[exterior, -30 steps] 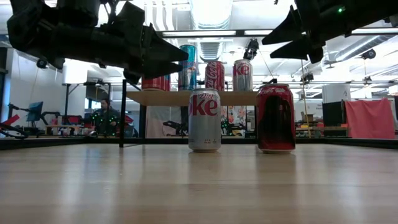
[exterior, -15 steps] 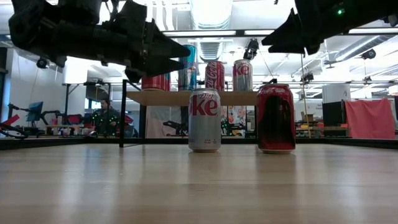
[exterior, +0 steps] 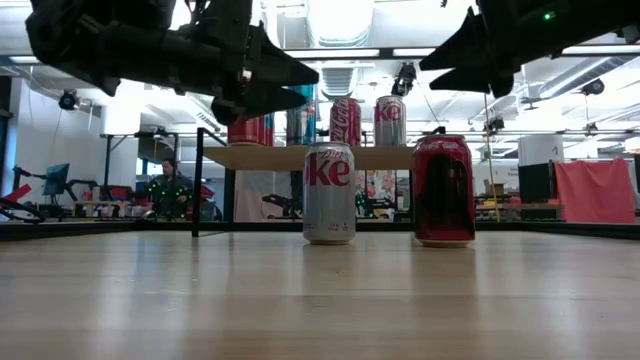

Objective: Place canned beverage on shelf
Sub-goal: Put the red and white soda can on the shelf aligned with the other red and white soda can

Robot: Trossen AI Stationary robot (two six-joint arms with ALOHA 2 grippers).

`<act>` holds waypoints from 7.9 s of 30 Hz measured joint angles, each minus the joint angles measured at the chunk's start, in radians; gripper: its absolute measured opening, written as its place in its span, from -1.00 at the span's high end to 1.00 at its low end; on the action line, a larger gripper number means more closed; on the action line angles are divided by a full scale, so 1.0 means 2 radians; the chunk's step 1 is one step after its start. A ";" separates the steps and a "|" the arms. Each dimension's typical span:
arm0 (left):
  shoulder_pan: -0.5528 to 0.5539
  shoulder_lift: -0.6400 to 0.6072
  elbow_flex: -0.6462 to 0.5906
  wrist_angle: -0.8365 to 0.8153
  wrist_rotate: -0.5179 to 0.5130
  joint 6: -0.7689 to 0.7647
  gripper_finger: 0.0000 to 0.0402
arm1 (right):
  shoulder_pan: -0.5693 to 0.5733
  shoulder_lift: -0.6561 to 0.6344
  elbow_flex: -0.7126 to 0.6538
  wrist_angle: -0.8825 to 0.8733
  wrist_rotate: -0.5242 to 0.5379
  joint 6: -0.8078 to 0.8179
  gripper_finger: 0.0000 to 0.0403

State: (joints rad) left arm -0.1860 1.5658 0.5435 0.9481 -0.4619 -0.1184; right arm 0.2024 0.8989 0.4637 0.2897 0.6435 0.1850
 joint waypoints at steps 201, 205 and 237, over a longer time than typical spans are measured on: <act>0.077 -0.652 -0.253 -0.340 0.144 -0.039 -0.37 | -0.131 0.327 0.453 -0.709 -0.361 0.141 -0.99; 0.077 -0.648 -0.253 -0.340 0.144 -0.039 -0.37 | -0.131 0.327 0.438 -0.696 -0.350 0.133 -0.99; 0.077 -0.619 -0.253 -0.340 0.144 -0.039 -0.37 | -0.131 0.327 0.403 -0.617 -0.340 0.129 -0.99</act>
State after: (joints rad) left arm -0.0311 0.3280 0.0372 0.2676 -0.1734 -0.1963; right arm -0.0593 1.5536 1.2705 -0.9451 -0.0365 0.4434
